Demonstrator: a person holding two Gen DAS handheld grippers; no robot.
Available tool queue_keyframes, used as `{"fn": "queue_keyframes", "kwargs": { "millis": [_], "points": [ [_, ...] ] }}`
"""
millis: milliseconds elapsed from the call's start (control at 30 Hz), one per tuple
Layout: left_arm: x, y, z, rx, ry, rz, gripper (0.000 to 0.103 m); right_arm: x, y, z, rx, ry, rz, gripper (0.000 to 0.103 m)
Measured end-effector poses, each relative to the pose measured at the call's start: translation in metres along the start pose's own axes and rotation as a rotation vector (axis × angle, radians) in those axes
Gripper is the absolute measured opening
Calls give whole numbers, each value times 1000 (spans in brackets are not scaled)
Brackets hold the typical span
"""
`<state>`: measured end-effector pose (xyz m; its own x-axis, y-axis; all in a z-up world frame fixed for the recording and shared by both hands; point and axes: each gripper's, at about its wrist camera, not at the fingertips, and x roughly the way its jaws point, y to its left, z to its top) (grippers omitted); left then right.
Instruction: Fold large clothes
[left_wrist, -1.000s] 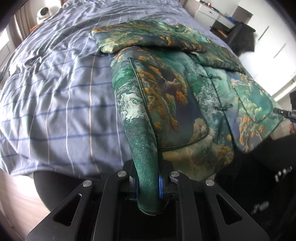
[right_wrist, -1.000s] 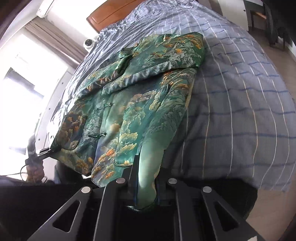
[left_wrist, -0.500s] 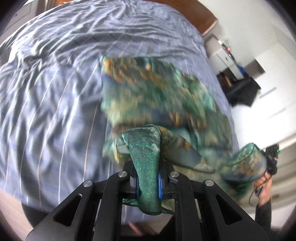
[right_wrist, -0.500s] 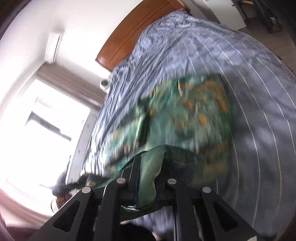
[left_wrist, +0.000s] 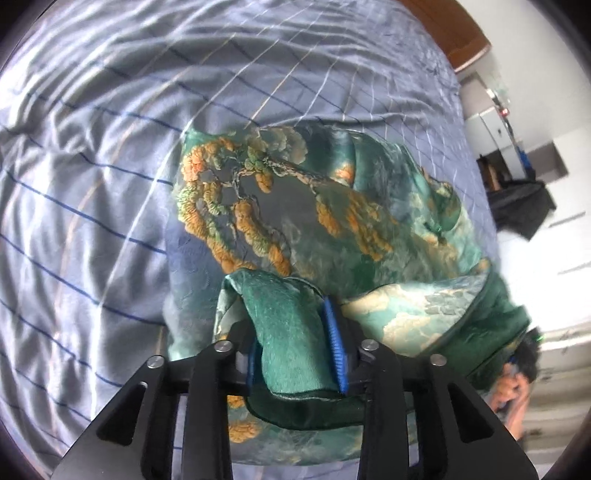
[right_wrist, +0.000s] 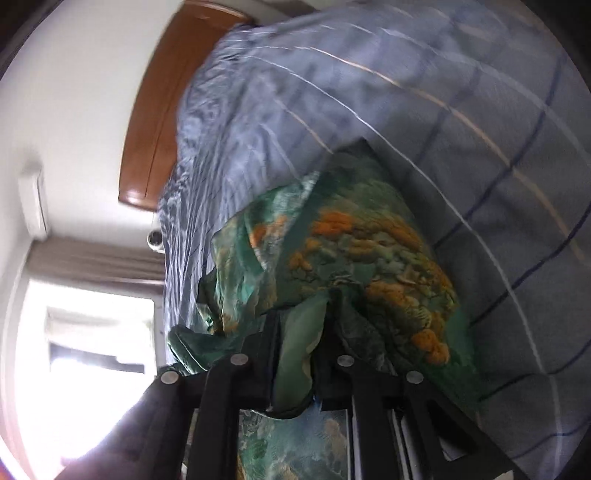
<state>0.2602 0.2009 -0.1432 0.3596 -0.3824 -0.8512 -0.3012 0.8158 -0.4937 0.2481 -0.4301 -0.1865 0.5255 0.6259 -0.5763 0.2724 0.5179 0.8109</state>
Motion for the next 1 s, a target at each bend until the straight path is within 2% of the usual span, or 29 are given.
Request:
{"fn": "queue_keyframes", "kwargs": {
  "millis": [33, 67, 100, 133, 167, 200, 233, 333, 433, 500, 533, 567, 600, 667, 700, 733, 767, 800, 900, 1000],
  "points": [
    [-4, 1, 4, -16, 13, -42, 51, 0, -2, 2, 28, 4, 23, 23],
    [-10, 1, 6, -23, 11, -80, 58, -1, -4, 3, 53, 10, 45, 26],
    [-21, 3, 9, -33, -18, -134, 72, -3, -4, 6, 82, 15, 78, 37],
    [-33, 4, 10, -37, -61, -138, 89, -6, -3, 8, 98, 14, 108, 49],
    [-42, 4, 12, -37, -102, -124, 95, -9, 1, 10, 104, 9, 133, 54],
    [-48, 5, 12, -31, -127, -111, 96, -15, 7, 13, 98, -4, 145, 64],
    [-55, 6, 11, -5, -141, -100, 96, -22, 13, 15, 82, -21, 143, 68],
    [-63, 6, -1, 122, -148, -100, 96, -37, 27, 23, 3, -50, 96, 71],
    [-46, -4, -19, 312, -101, -6, 96, -37, 49, 17, -216, -9, -78, 71],
    [-23, -13, -22, 372, -74, 82, 96, -29, 59, 7, -347, 30, -188, 71],
    [-12, -17, -20, 387, -76, 128, 96, -17, 66, 0, -431, 58, -259, 71],
    [-2, -20, -16, 394, -81, 162, 95, -11, 68, -5, -474, 72, -296, 71],
    [7, -24, -13, 398, -85, 184, 94, -1, 73, -9, -530, 80, -345, 71],
    [17, -31, -11, 410, -98, 197, 79, 11, 74, -14, -587, 77, -388, 71],
    [19, -36, -12, 422, -100, 201, 56, 16, 76, -17, -601, 76, -404, 71],
    [19, -41, -13, 439, -106, 225, 25, 15, 75, -22, -621, 76, -418, 66],
    [17, -44, -15, 458, -122, 265, 18, 17, 78, -25, -647, 73, -431, 53],
    [13, -46, -18, 475, -132, 273, 12, 18, 83, -29, -687, 80, -457, 20],
    [-5, -51, -23, 484, -168, 278, 10, 12, 99, -39, -781, 50, -521, 14],
    [-31, -66, -20, 503, -247, 302, 9, -11, 124, -52, -874, -32, -557, 13]
  ]
}}
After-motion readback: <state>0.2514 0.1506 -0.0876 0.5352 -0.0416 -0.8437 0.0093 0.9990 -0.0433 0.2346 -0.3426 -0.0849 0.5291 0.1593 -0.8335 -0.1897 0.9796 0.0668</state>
